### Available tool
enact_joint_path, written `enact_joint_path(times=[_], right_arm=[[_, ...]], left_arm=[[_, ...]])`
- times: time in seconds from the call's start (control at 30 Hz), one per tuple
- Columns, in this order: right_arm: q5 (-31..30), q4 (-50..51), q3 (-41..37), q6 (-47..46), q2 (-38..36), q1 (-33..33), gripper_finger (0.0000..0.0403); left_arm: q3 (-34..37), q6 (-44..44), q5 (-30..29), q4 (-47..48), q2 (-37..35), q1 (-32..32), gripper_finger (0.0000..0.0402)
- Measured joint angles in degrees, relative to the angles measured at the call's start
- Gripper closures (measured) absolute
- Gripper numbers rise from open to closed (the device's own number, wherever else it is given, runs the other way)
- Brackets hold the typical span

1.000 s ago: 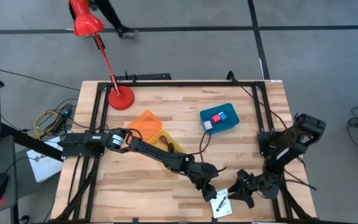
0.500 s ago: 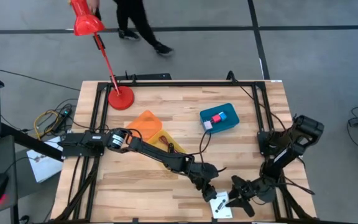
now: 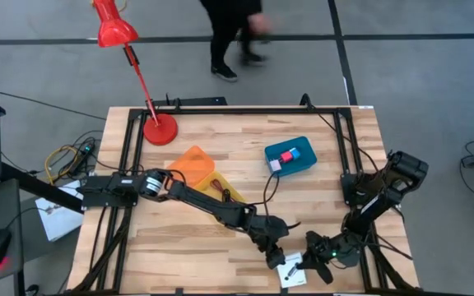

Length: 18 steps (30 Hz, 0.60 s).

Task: Pick and place items into bin
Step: Put the card reader box into the orange bin

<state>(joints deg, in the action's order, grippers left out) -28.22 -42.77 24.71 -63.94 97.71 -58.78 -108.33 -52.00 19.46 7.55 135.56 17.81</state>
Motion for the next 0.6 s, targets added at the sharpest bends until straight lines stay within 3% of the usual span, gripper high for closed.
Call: enact_joint_path(times=[0.2, 0.37, 0.5, 0.6], right_arm=[[-1.1, -0.3, 0.0, 0.5, 0.1, 0.1, 0.0376], [-4.5, -2.4, 0.0, 2.7, 0.1, 0.2, 0.0377], [-9.2, -7.9, -0.1, 8.1, 0.1, 2.0, 0.0377], [-8.6, -14.4, -0.1, 14.7, -0.3, 5.5, 0.0376]], left_arm=[[0.1, 4.9, 0.0, 1.8, -2.6, 0.0, 0.0233], [-0.1, 13.1, -0.9, 6.8, -9.2, 0.0, 0.0233], [0.0, 20.1, -8.3, 16.1, -14.4, 0.3, 0.0233], [-0.1, 25.2, -17.2, 23.4, -19.9, 1.0, 0.0233]])
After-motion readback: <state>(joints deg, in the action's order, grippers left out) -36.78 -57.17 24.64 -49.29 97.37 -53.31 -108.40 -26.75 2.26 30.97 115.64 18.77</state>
